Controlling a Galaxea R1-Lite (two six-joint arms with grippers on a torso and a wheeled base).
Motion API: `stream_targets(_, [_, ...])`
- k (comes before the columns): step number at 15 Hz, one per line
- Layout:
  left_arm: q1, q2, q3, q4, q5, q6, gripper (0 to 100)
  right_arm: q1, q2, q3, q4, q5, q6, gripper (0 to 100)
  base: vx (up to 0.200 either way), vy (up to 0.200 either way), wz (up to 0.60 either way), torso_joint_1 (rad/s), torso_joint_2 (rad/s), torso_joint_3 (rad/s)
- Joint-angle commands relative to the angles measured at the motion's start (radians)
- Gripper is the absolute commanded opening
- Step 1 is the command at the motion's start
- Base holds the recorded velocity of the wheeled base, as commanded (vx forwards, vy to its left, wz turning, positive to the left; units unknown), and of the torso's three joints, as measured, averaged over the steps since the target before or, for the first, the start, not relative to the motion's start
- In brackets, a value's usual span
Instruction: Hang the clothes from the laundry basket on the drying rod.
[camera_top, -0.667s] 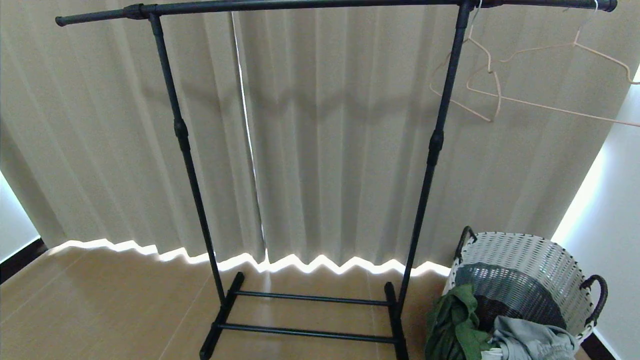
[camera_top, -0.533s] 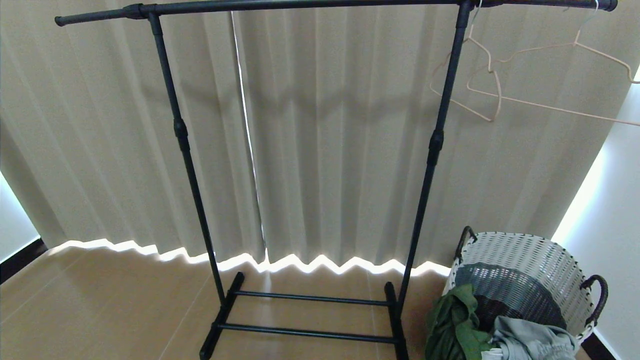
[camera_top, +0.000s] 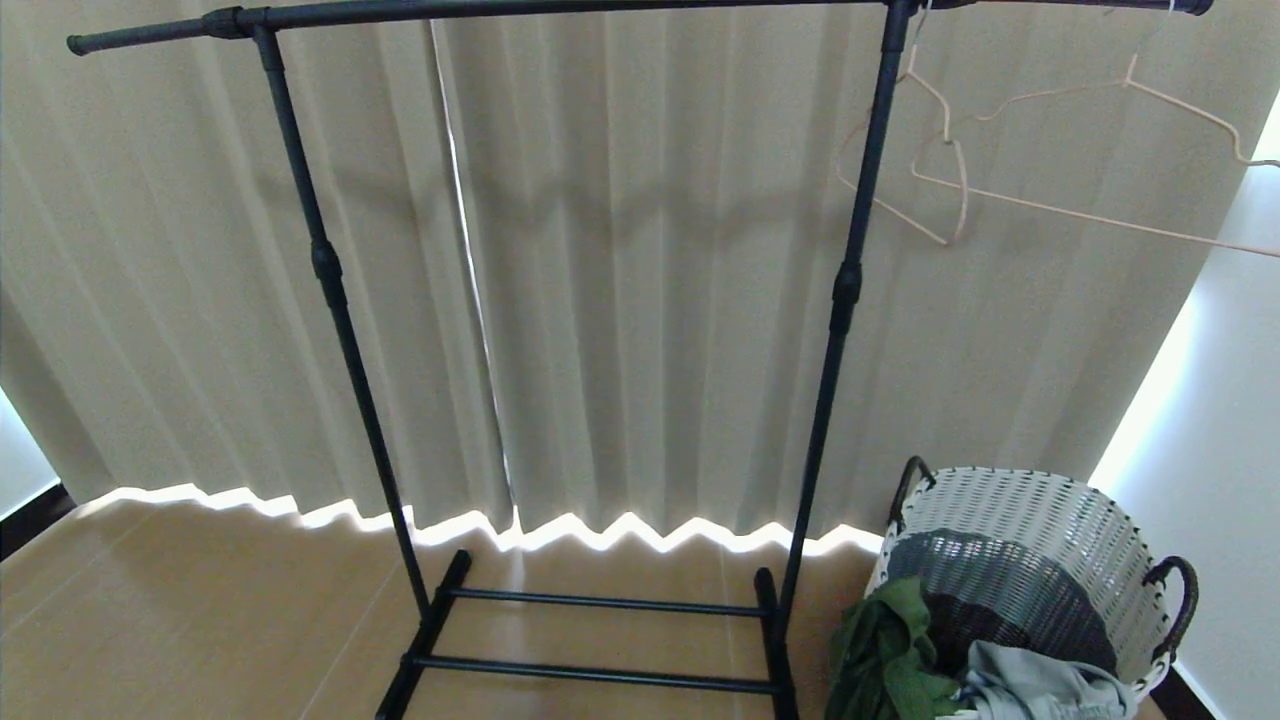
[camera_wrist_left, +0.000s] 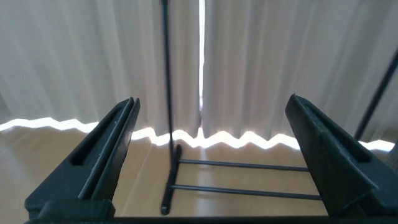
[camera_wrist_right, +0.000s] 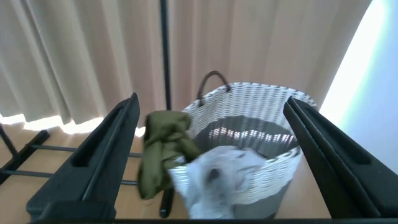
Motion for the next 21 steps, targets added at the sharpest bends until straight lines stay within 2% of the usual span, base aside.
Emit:
stream_targets(1, [-0.001,0.001,0.000,0.000,0.002,0.000,100,0.000,0.000,0.000,-0.001,0.001,0.000,100,0.000,-0.200,0.00,0.002,0.00,0.002])
stream_targets(17, [-0.001,0.001,0.000,0.000,0.004,-0.002,100,0.000,0.000,0.000,-0.001,-0.012,0.002,100,0.000,0.000,0.00,0.000,0.00,0.000])
stream_targets(19, [-0.001,0.002,0.000,0.000,0.002,-0.002,100,0.000,0.000,0.000,-0.004,-0.012,-0.010,100,0.000,0.000,0.00,0.000,0.00,0.000])
stream_targets(21, [-0.001,0.001,0.000,0.000,0.002,-0.002,100,0.006,0.016,-0.040,0.016,-0.006,-0.105,100,0.000,0.000,0.00,0.000,0.00,0.000])
